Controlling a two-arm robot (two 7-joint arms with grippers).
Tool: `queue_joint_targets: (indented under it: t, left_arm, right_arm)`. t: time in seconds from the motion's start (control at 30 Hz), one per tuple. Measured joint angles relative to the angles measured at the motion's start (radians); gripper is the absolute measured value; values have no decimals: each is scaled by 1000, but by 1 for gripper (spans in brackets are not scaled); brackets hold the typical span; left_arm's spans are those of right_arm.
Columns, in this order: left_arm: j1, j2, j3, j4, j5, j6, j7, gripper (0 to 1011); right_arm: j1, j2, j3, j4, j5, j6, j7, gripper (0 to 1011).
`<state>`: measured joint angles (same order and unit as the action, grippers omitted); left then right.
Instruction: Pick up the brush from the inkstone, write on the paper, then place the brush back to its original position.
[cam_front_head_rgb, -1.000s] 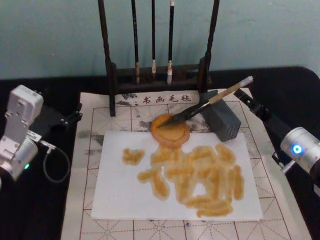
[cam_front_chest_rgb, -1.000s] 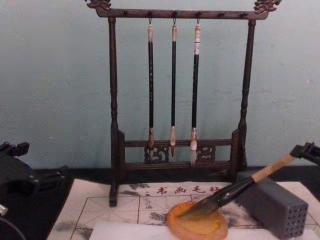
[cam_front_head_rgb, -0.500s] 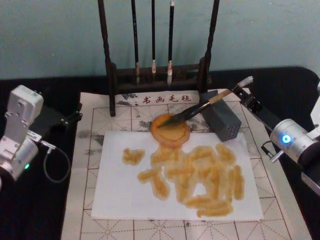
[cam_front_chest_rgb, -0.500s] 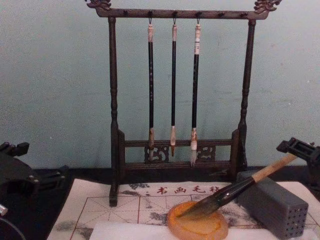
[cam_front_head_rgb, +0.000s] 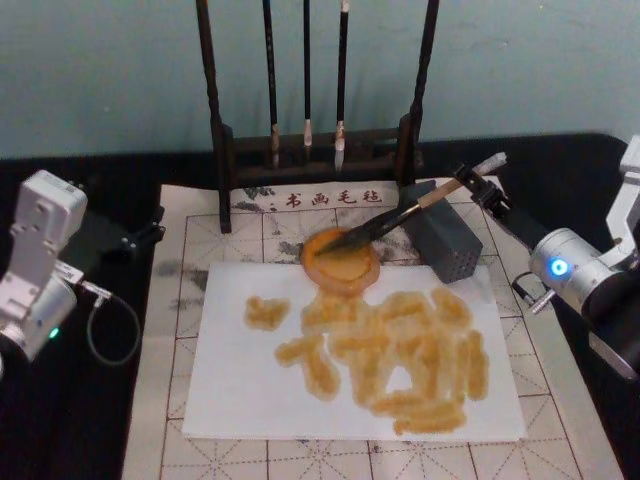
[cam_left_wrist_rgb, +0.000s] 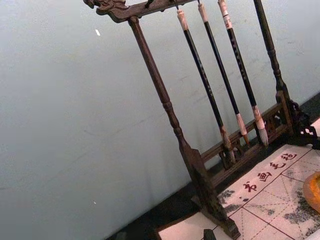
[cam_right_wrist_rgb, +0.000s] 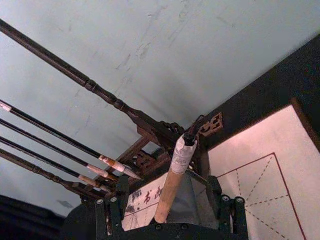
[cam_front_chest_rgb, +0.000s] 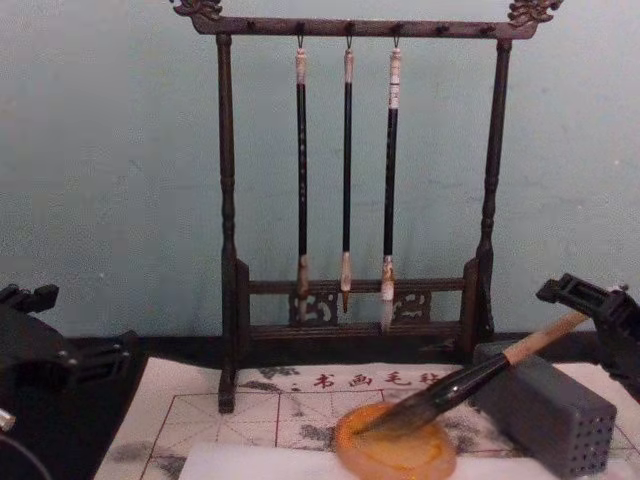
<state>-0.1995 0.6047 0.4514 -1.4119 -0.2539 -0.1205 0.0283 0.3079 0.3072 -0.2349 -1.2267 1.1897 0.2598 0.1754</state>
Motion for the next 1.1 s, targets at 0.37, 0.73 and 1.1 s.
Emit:
queue_joint_targets:
  t: [0.37,0.73,1.1]
  left_arm:
    - [0,0,0,0,0,0,0,1001]
    - [0,0,0,0,0,0,0,1001]
    - [0,0,0,0,0,0,0,1001]
  right_arm:
    - [28,6,-34,29,11,-17,6,1000]
    - [44,15,-62,40,25,-29,5,1000]
    - [43,14,-60,40,26,-29,4,1000]
